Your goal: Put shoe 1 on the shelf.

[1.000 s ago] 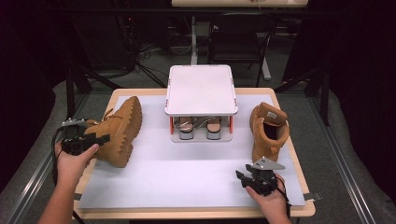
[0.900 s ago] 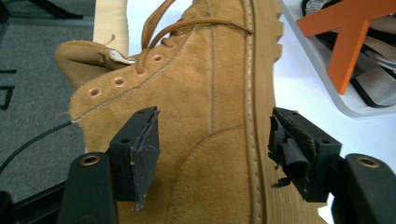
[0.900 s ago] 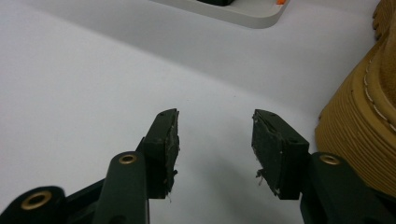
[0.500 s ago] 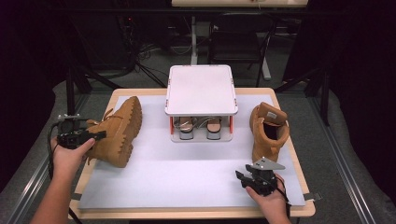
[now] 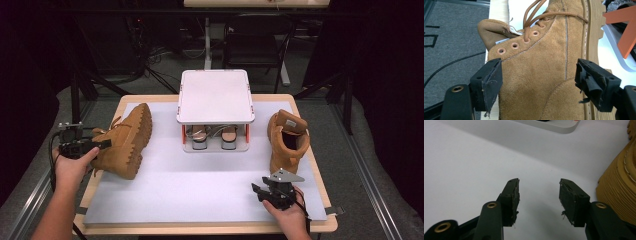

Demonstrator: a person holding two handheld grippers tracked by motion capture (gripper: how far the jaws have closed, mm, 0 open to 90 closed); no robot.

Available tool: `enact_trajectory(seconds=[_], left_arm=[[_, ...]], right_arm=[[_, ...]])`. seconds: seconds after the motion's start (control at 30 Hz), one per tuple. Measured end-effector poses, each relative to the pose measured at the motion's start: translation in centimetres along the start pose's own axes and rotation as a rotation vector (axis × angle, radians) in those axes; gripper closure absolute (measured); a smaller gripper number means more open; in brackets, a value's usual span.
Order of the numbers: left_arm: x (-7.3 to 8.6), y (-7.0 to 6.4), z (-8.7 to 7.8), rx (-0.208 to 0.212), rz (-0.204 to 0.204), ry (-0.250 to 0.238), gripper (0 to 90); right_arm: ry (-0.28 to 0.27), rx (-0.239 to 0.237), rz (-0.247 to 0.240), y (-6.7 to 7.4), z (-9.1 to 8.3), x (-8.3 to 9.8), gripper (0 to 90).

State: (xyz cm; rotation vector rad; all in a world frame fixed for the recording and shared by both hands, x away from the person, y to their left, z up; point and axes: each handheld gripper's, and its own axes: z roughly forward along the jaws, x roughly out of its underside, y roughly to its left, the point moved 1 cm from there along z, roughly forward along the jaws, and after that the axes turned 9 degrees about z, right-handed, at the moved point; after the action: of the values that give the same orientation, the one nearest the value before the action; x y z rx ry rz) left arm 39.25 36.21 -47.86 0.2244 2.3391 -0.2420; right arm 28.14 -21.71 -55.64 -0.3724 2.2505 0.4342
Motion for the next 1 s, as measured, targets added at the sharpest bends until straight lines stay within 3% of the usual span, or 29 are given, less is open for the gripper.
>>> enact_trajectory(seconds=[0.17,0.37,1.0], left_arm=[[0.1,0.1,-0.3,-0.016,0.011,0.018,22.2],[0.8,0.5,0.3,-0.018,-0.009,0.031,22.3],[1.2,1.2,1.2,0.021,-0.062,0.041,16.2]], right_arm=[[-0.006,-0.001,0.007,0.0,0.0,0.0,50.4],[0.0,-0.005,0.004,0.0,0.1,0.0,50.4],[0.0,-0.007,0.002,0.0,0.0,0.0,50.3]])
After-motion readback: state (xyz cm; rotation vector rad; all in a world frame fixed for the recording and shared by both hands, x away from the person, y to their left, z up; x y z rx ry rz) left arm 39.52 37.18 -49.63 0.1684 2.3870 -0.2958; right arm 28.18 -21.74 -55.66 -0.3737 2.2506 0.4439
